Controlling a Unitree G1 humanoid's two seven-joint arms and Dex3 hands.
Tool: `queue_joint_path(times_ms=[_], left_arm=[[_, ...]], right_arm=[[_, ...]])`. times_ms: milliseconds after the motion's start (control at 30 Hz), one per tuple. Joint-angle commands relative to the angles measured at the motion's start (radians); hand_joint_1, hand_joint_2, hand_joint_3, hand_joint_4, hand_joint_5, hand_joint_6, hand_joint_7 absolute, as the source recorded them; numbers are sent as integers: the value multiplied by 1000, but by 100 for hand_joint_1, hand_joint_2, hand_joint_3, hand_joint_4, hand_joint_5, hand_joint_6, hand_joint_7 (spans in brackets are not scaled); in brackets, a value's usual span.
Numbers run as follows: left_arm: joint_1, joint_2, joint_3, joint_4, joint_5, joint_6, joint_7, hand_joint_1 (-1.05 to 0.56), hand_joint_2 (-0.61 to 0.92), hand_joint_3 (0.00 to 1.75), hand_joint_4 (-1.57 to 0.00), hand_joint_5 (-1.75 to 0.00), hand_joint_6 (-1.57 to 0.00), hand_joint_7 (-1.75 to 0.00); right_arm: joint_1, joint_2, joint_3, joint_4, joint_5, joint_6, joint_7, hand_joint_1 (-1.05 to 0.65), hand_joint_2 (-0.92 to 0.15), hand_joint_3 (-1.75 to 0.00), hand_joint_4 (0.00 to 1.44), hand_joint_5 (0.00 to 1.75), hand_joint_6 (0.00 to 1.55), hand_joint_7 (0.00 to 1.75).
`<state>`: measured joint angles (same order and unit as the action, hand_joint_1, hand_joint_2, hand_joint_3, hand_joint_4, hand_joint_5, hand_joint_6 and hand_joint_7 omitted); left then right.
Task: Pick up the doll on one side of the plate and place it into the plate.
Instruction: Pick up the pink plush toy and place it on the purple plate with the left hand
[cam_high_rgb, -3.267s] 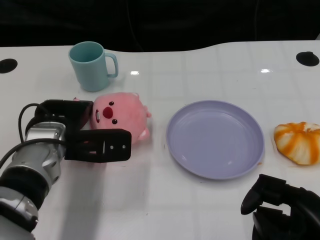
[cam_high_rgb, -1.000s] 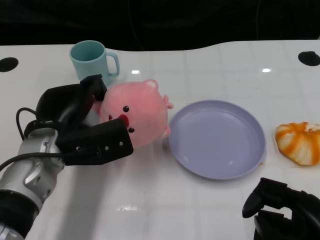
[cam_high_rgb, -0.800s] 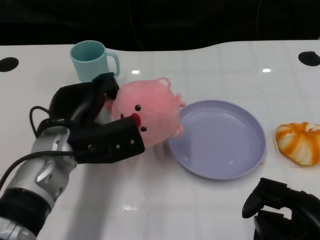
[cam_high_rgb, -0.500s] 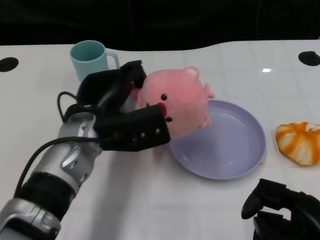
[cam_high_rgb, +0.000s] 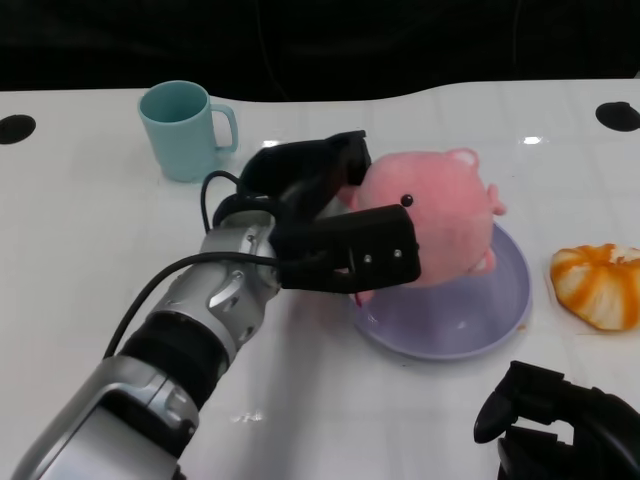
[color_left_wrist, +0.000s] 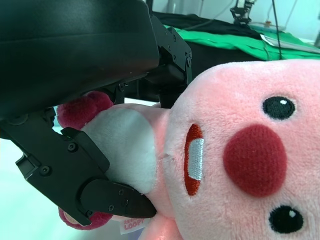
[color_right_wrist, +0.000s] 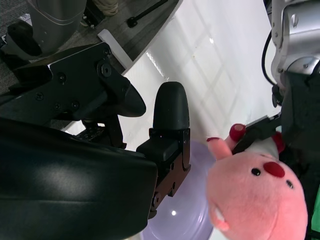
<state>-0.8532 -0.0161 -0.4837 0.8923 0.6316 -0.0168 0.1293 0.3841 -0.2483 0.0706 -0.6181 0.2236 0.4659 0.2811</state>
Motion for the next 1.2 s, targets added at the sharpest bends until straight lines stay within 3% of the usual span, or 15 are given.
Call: queue_joint_path(times_ms=[33,500,600,667,733,800,900,933,967,1033,1100,1200], left_arm=[[-57,-25,-6,53,3,-11,28,-24,64,86,-87,-175,-67,-175],[-120,-112,-8,196,-19,-32,25,-22,61,91,-83,-175,-64,-175],[-128,-122,-11,215,-18,-28,21,-22,71,70,-80,-175,-61,-175],[-132,-127,-6,223,-25,-25,11,-24,70,49,-72,-164,-76,-121],[-134,-132,0,224,-33,-22,4,-27,80,21,-74,-154,-92,-64],[-135,-135,3,224,-37,-22,-2,-26,86,13,-74,-155,-93,-41],[-136,-131,3,217,-41,-20,-26,-29,91,11,-67,-159,-78,-18],[-138,-128,0,214,-39,-17,-42,-34,92,14,-48,-137,-69,-11],[-143,-123,-11,213,-29,-13,-62,-37,92,16,-41,-117,-64,-6],[-145,-111,-29,202,-12,-15,-87,-53,92,24,-28,-61,-45,-1],[-143,-102,-37,184,-5,-13,-105,-62,92,28,-18,-42,-34,0],[-140,-90,-50,155,6,-8,-118,-76,92,36,-3,-32,-21,0]], right_arm=[[4,-4,-2,-19,1,5,-5,-9,-67,-116,67,175,50,159],[16,-8,11,-31,-15,-13,-3,-9,-65,-118,68,175,51,159],[17,-6,10,-33,-14,-14,0,-10,-65,-118,68,175,52,158],[17,-6,12,-34,-17,-14,0,-10,-65,-119,68,175,52,158],[17,-6,13,-37,-17,-11,0,-10,-65,-119,68,175,52,158],[16,-4,12,-37,-14,-8,-1,-9,-65,-119,68,175,52,158],[14,-4,12,-37,-14,-9,-1,-9,-65,-119,68,175,52,158],[14,-4,11,-36,-13,-10,0,-9,-65,-119,68,175,52,159],[13,-4,10,-34,-12,-13,1,-9,-65,-119,68,175,52,159],[13,-2,8,-34,-10,-12,1,-8,-65,-119,68,175,52,159],[12,-3,7,-37,-10,-6,-1,-8,-65,-119,68,175,52,159],[12,-4,6,-37,-11,-6,-1,-7,-65,-119,68,175,52,159]])
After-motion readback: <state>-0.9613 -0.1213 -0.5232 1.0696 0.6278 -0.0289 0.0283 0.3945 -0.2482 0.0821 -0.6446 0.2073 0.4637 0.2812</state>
